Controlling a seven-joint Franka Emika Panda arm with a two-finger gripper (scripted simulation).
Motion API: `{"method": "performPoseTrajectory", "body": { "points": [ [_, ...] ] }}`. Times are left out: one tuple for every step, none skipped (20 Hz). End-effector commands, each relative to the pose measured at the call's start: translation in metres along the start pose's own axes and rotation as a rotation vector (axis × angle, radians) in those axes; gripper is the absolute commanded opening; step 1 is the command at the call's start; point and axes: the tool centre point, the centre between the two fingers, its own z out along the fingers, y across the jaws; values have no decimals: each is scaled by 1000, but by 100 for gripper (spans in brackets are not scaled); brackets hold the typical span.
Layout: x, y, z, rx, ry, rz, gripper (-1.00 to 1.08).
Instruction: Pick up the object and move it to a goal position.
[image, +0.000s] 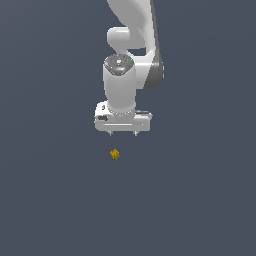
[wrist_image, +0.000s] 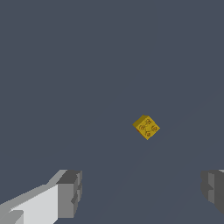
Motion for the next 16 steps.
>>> {"method": "performPoseTrajectory", "body": {
  "points": [
    [0, 0, 0, 0, 0, 0, 100],
    [0, 0, 0, -1, 0, -1, 100],
    [0, 1, -1, -2, 0, -3, 100],
    [0, 1, -1, -5, 1, -6, 100],
    [0, 2, -3, -8, 2, -11, 100],
    [0, 4, -4, -13, 3, -17, 100],
    [0, 5, -6, -19, 4, -23, 100],
    [0, 7, -8, -24, 5, -29, 100],
    [0, 8, -9, -28, 6, -33, 100],
    [-1, 9, -10, -31, 6, -36, 100],
    [-1, 9, -11, -33, 7, -37, 100],
    [-1, 9, -11, -33, 7, -37, 100],
    [-1, 9, -11, -33, 7, -36, 100],
    [-1, 9, -11, -32, 7, -36, 100],
    [-1, 9, -10, -32, 6, -37, 100],
    [0, 9, -10, -31, 6, -40, 100]
  ]
}}
